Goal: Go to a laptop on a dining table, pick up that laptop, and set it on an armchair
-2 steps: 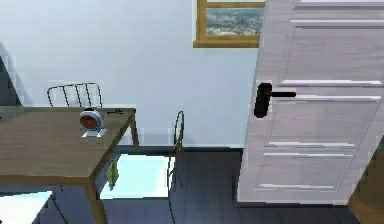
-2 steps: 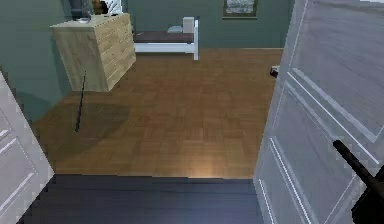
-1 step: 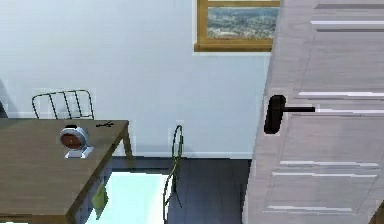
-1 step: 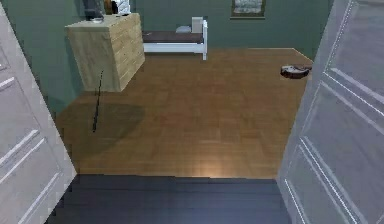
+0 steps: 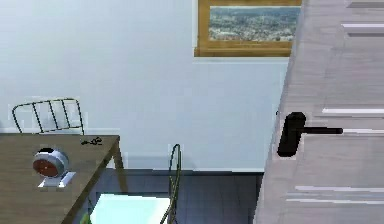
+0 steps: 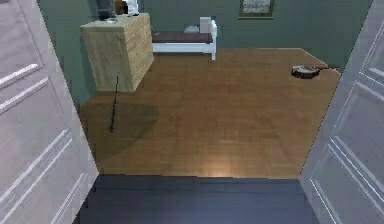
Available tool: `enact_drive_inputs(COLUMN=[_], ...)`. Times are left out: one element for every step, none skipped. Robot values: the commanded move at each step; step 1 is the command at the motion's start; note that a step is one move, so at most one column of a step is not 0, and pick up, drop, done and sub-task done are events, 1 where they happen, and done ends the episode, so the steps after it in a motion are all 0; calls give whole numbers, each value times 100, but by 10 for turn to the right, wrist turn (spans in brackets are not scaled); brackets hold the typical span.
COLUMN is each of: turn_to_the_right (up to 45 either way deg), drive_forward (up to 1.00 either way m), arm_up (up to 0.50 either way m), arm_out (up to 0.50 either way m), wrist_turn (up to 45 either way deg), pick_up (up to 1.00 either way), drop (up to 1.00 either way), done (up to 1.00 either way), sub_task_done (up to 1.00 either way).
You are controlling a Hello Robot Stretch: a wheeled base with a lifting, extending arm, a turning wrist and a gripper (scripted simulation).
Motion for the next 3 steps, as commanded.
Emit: enact_drive_inputs(turn_to_the_right=[-450,-450,-330], drive_forward=[0,0,0], arm_up=[0,0,0], arm_out=[0,0,0], wrist_turn=[0,0,0], pick_up=[0,0,0], drop=[0,0,0], done=[0,0,0], sub_task_done=[0,0,0])
